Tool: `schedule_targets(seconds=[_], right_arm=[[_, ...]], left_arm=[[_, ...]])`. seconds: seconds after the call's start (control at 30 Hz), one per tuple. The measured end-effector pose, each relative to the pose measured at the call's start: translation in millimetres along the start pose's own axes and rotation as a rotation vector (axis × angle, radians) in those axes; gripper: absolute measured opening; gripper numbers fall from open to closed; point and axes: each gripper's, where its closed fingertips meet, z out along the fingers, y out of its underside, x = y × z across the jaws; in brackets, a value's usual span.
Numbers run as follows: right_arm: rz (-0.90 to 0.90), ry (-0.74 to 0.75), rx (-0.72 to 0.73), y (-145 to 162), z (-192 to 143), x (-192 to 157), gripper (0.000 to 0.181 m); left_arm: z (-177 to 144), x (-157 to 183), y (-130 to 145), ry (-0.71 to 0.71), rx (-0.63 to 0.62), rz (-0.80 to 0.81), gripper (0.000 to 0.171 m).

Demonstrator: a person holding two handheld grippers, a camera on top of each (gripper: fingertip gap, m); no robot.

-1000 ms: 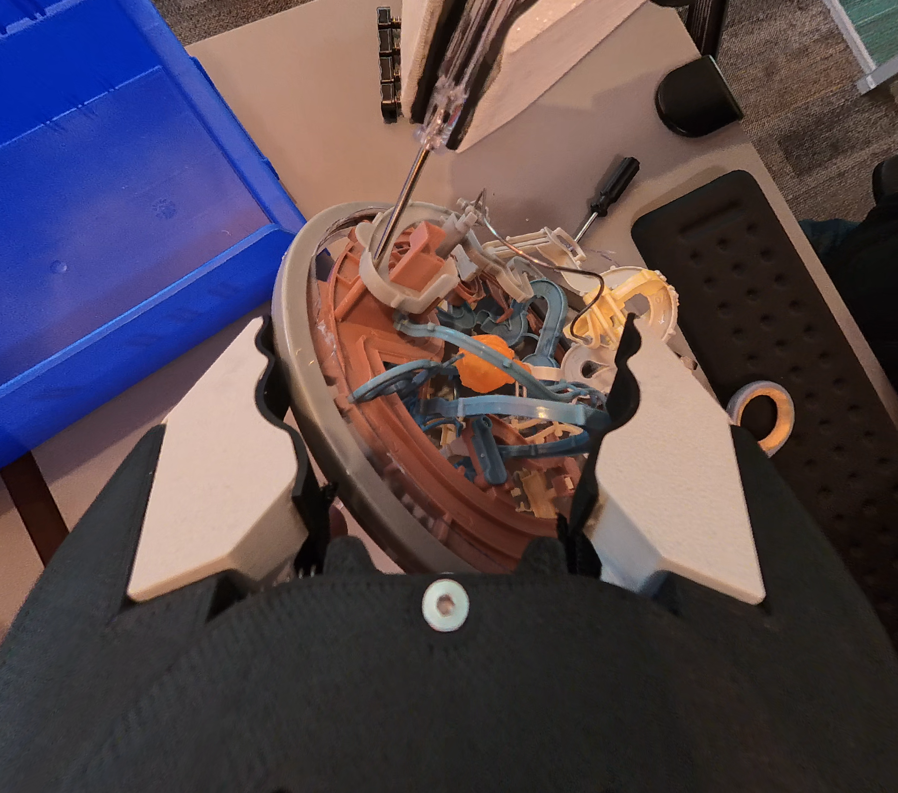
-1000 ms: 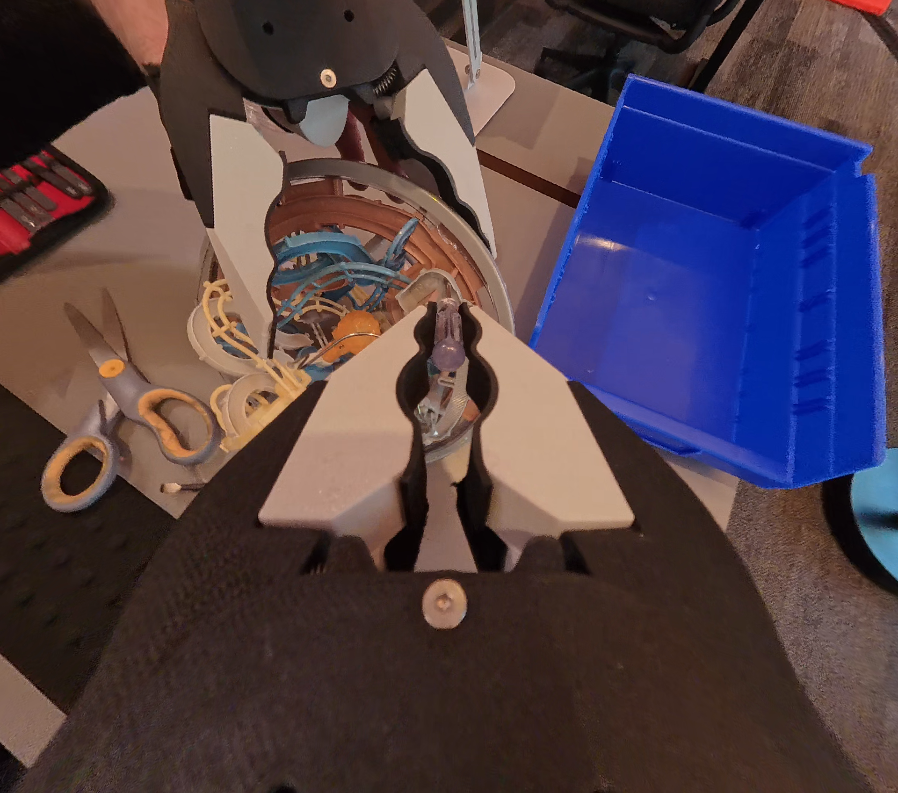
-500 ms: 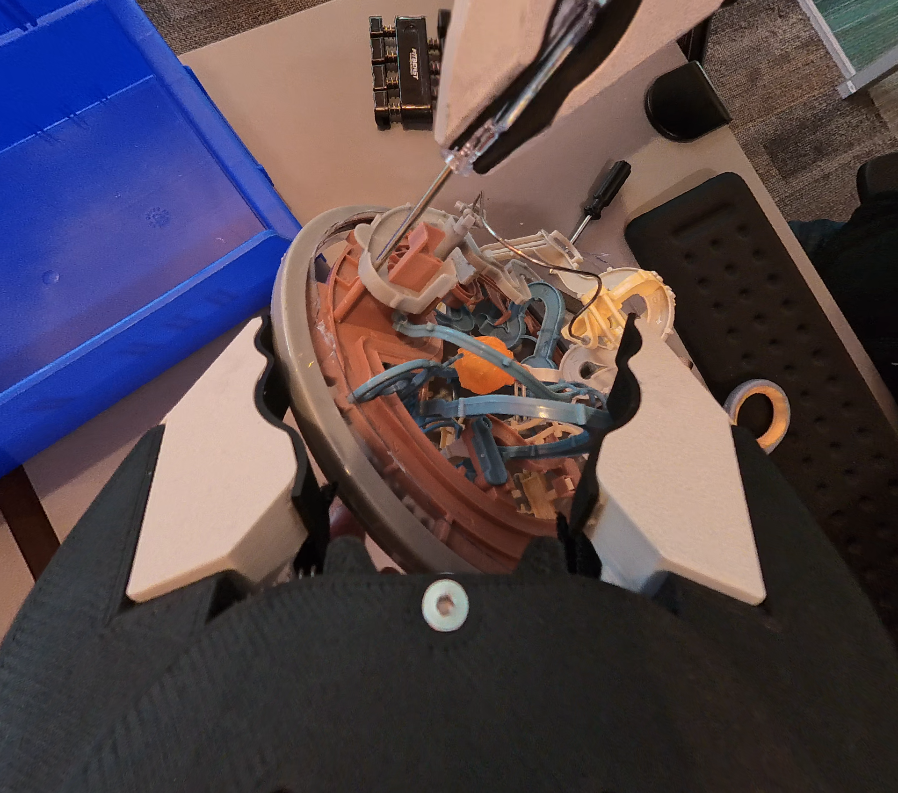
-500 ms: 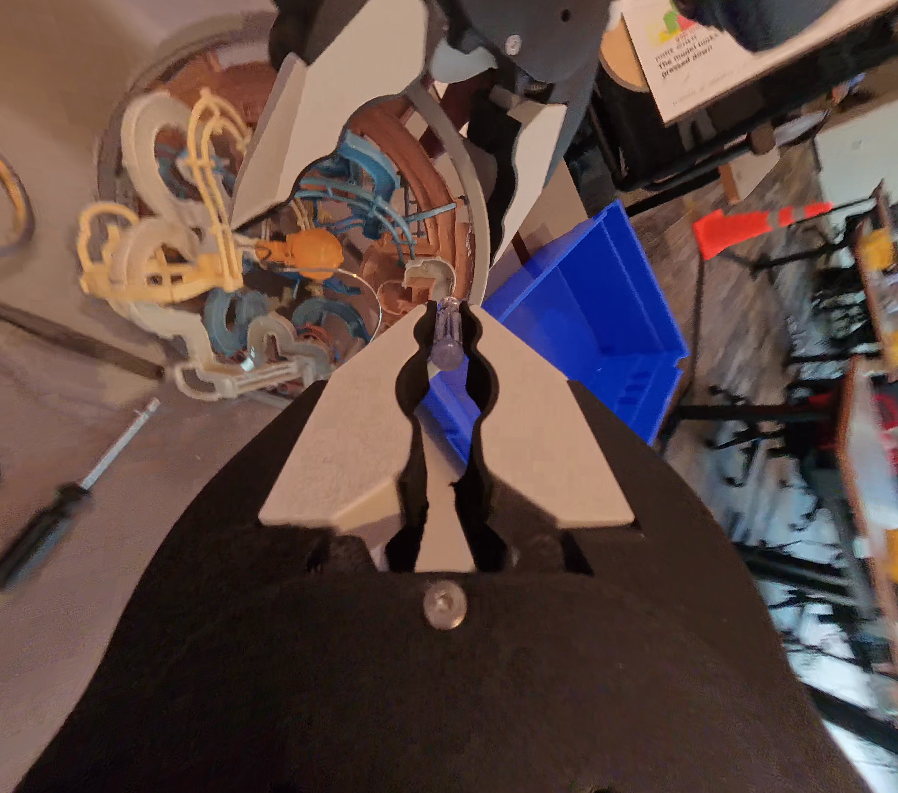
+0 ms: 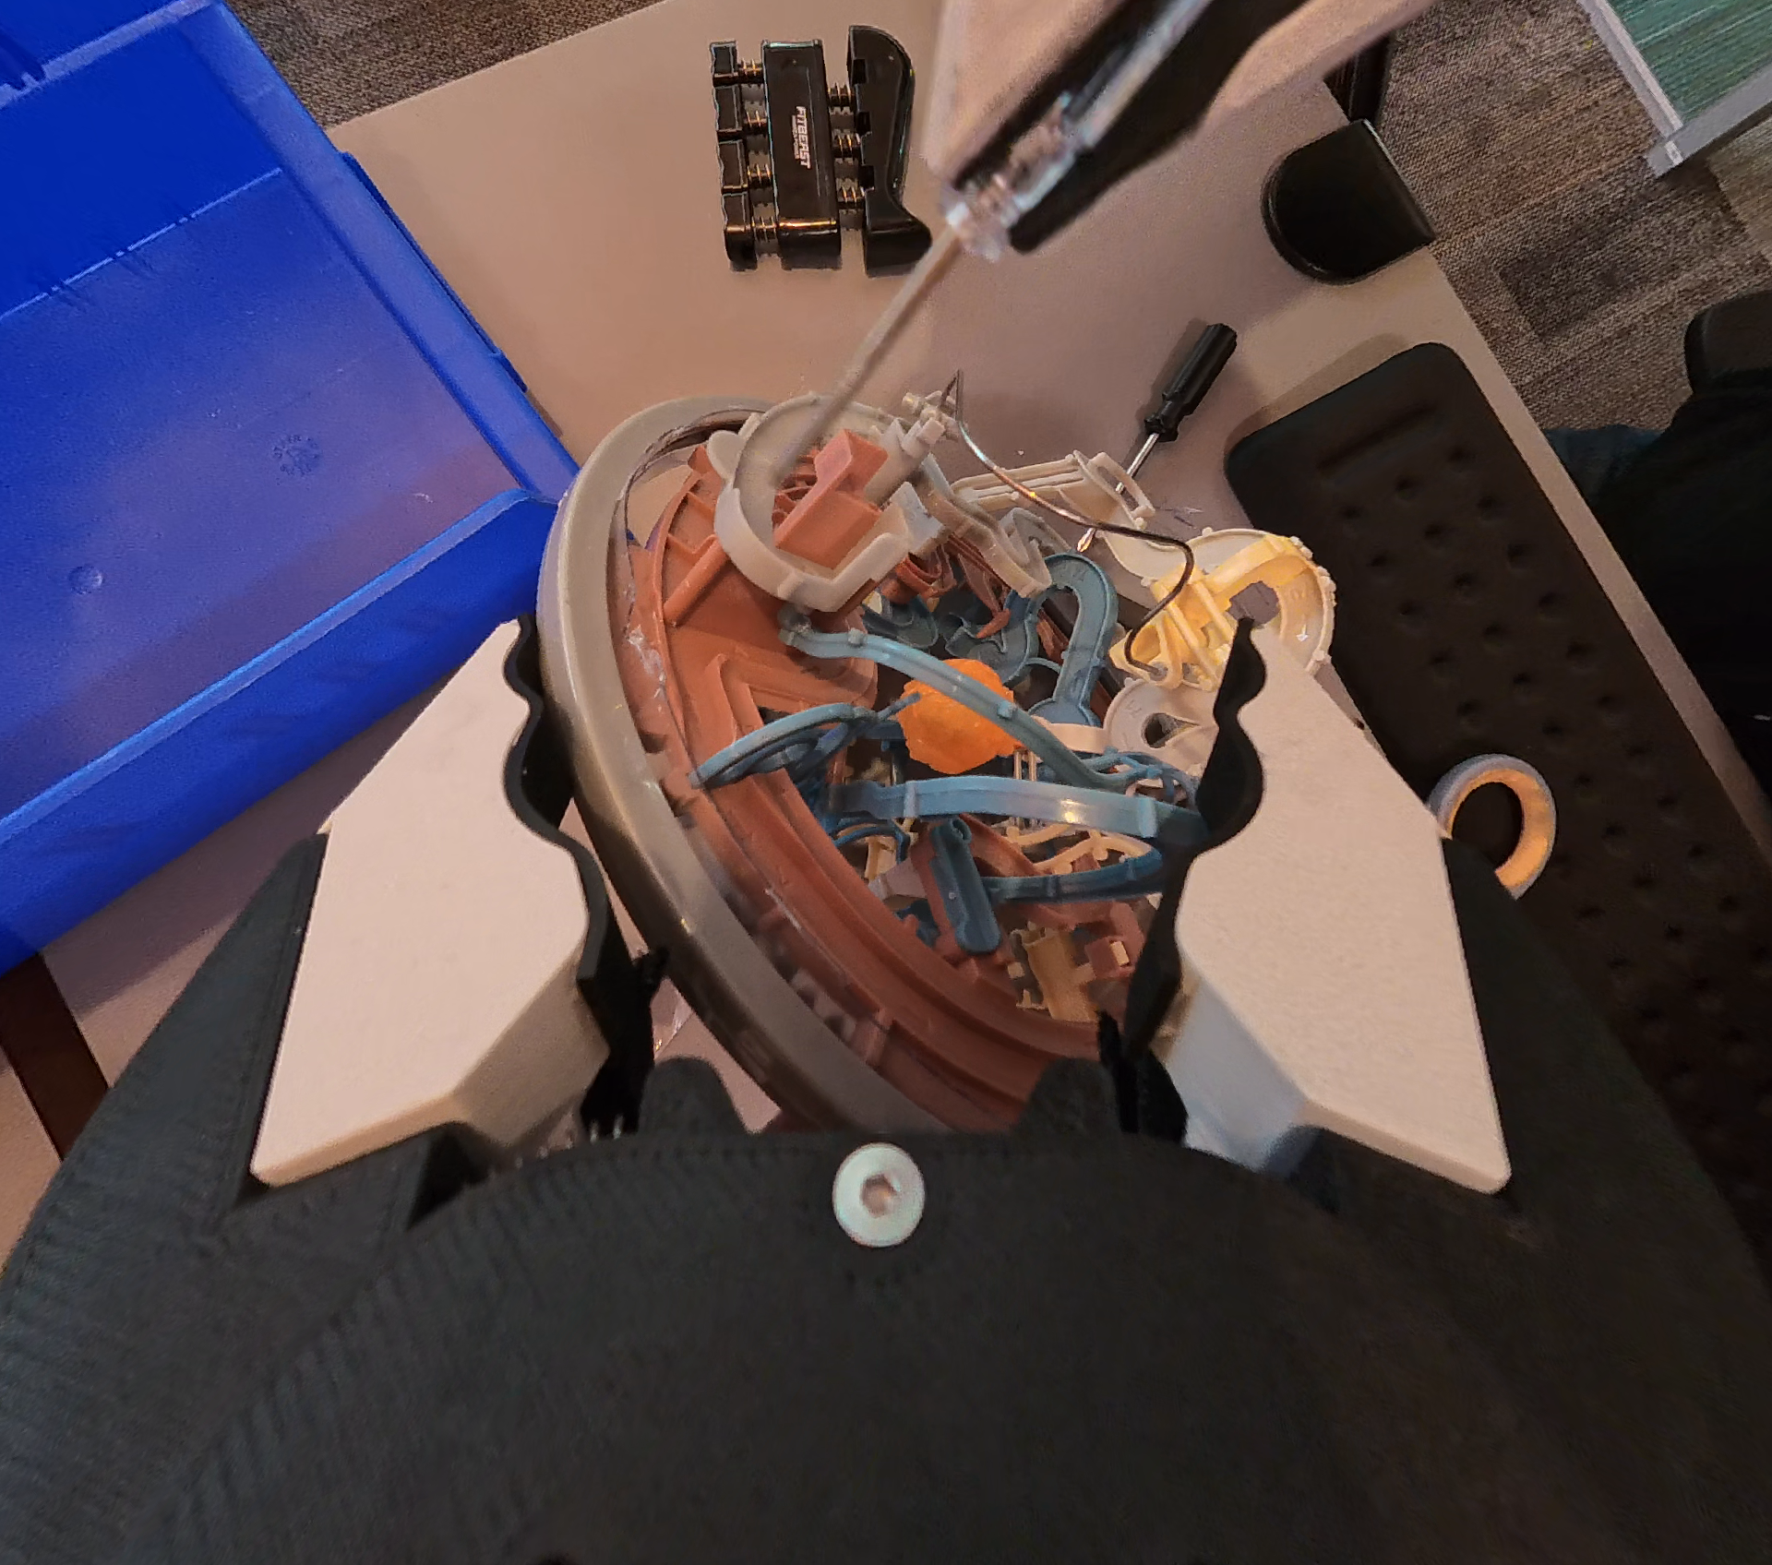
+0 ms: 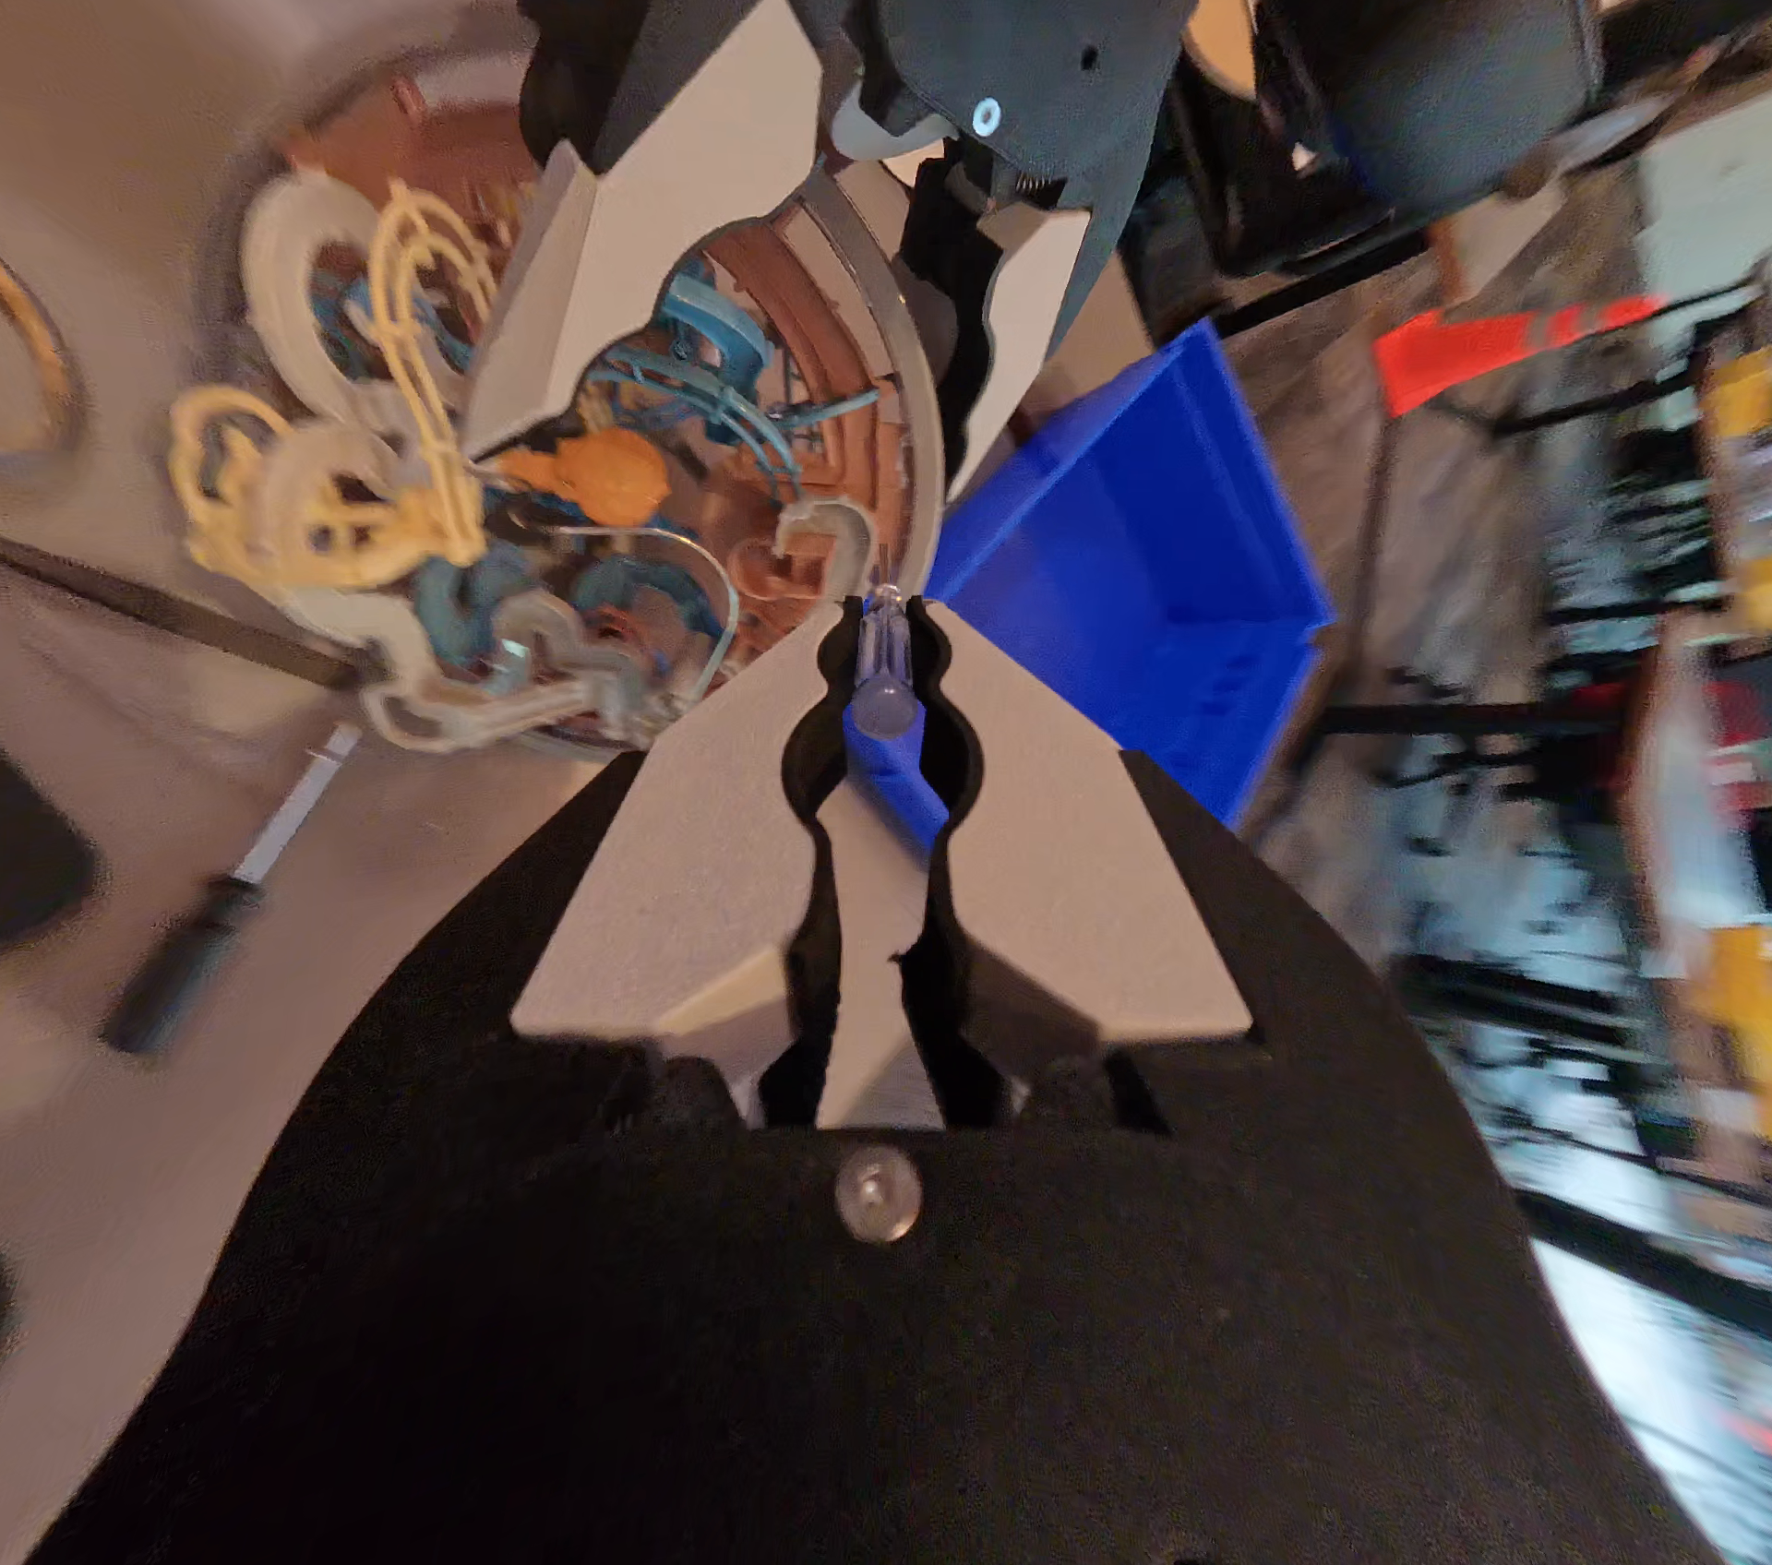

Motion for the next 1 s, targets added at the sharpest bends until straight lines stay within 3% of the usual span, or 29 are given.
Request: schedule_targets(seconds=[0.1, 0.3, 1.0], right_arm=[[0.281, -0.052, 0.081, 4, 5, -10, 0.008], [0.583, -0.034, 0.187, 14, 10, -4, 0.007], [0.674, -0.042, 0.180, 17, 7, 0, 0.008]], left_arm=[[0, 1, 0, -0.008, 0.002, 0.001, 0.132], [2, 1, -2, -0.012, 0.003, -0.015, 0.133], [4, 3, -5, -0.010, 0.021, -0.014, 0.133]])
